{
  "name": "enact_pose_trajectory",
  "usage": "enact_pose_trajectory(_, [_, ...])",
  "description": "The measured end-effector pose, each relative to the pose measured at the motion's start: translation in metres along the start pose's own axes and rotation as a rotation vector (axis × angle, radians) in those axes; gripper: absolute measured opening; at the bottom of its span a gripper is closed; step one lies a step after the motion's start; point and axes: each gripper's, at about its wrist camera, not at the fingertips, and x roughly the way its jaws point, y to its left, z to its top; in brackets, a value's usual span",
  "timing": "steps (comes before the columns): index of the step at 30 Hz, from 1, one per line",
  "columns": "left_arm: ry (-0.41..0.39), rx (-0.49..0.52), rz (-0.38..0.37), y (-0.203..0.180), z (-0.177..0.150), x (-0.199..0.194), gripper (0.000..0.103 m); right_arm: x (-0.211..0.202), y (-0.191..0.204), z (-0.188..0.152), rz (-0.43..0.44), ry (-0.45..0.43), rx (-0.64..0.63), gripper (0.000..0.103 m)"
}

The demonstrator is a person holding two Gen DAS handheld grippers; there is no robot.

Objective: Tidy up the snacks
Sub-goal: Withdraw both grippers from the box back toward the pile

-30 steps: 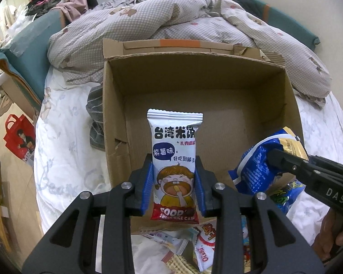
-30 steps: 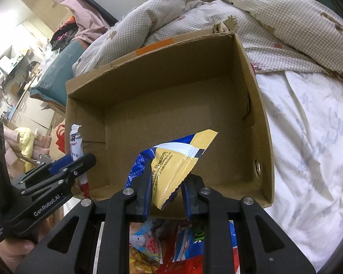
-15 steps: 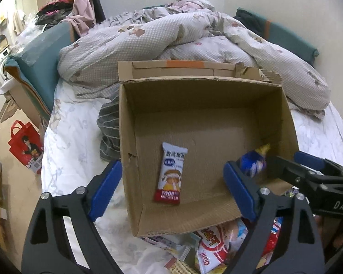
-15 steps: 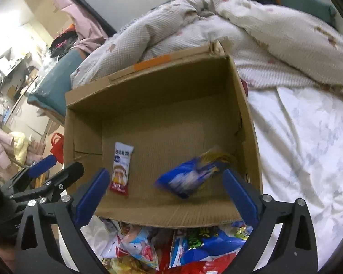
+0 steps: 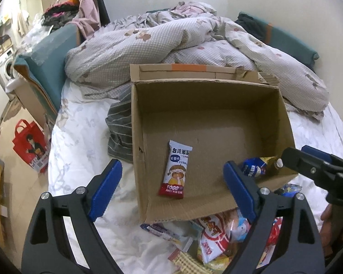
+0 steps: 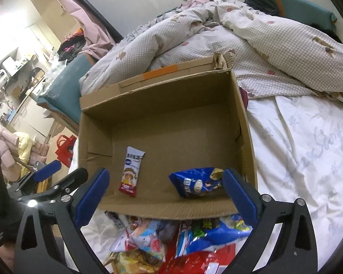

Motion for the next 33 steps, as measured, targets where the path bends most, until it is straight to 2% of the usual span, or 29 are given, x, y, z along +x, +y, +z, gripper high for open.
enact_pose_trajectory(5, [-0.015,0.001,-0.004,0.004,-0.009,-0.02,0.088,-0.019,0.007,-0.009,0.036,0.0,0.002,0.102])
enact_pose_trajectory(10, [-0.007,-0.03,-0.01,0.014,-0.024,-0.036,0.088,-0.03,0.005,-0.028,0.016,0.008,0.0,0.102])
enact_pose_trajectory(16, [0.032,-0.105,-0.006,0.029,-0.039,-0.045,0.088,-0.043,-0.003,-0.044,0.003,0.019,0.025,0.102])
enact_pose_trajectory(29, [0.094,-0.136,0.022,0.04,-0.071,-0.053,0.088,-0.06,-0.022,-0.073,0.002,0.069,0.103,0.102])
enact_pose_trajectory(33, [0.143,-0.188,-0.001,0.049,-0.075,-0.046,0.088,-0.06,-0.03,-0.077,0.023,0.082,0.157,0.102])
